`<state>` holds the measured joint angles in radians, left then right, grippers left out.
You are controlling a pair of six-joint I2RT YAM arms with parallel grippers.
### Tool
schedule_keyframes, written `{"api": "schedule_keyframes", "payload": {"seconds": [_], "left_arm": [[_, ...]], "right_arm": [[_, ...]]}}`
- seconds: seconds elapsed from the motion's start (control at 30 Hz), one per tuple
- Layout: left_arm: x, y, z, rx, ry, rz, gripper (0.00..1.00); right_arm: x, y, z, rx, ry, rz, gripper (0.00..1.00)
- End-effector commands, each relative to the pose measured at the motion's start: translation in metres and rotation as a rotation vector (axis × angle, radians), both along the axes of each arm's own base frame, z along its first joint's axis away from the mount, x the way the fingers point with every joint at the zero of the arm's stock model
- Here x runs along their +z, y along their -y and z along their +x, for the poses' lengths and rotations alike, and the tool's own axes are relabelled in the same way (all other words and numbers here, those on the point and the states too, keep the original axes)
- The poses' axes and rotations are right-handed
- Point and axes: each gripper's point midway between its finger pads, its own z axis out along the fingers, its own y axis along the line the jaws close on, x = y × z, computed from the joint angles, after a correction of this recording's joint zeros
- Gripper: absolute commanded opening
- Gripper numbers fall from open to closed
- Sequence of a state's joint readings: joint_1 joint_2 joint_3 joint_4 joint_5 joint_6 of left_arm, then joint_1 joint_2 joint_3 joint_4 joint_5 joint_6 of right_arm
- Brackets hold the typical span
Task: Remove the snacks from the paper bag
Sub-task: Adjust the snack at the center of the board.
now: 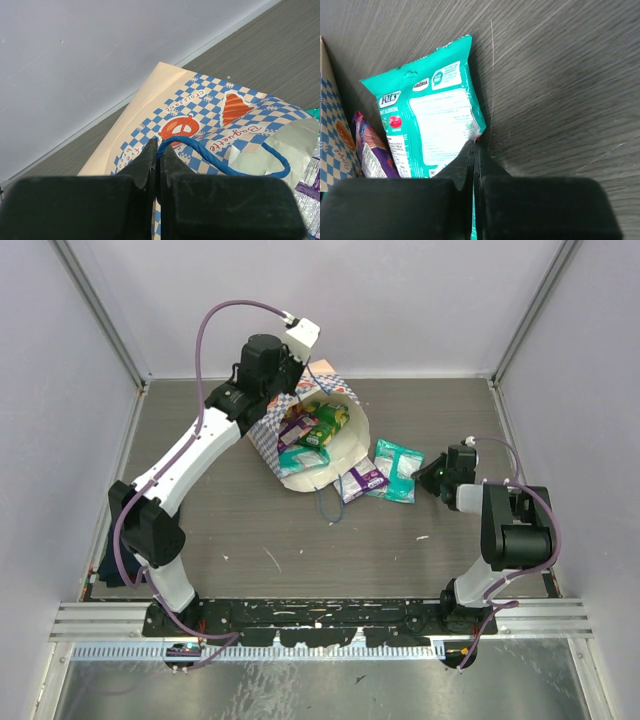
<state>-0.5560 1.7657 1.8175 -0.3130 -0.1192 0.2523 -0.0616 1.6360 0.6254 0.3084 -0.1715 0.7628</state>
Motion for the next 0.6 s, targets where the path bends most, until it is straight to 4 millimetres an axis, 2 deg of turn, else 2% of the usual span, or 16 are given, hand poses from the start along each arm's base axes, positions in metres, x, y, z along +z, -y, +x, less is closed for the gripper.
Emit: {"api": "schedule_keyframes", "payload": {"seconds": [0.0, 0.07, 0.2, 0.57], "left_arm": [[0.041, -0.006, 0.006, 0.02, 0.096, -0.034, 0.0], [0.04, -0.007, 0.007, 0.021, 0.093, -0.03, 0.0], [0.039, -0.007, 0.008, 0.024, 0.093, -0.027, 0.0], [0.038, -0.006, 0.01, 0.024, 0.09, -0.026, 0.0]], "right_arm": [[0.019, -0.006, 0.004, 0.013, 0.05, 0.027, 0.01], [0.032, -0.001, 0.007, 0.008, 0.061, -0.008, 0.01], [0.067, 0.024, 0.014, -0.039, 0.076, -0.156, 0.01], [0.172, 0.109, 0.027, -0.276, 0.046, -0.575, 0.01]]}}
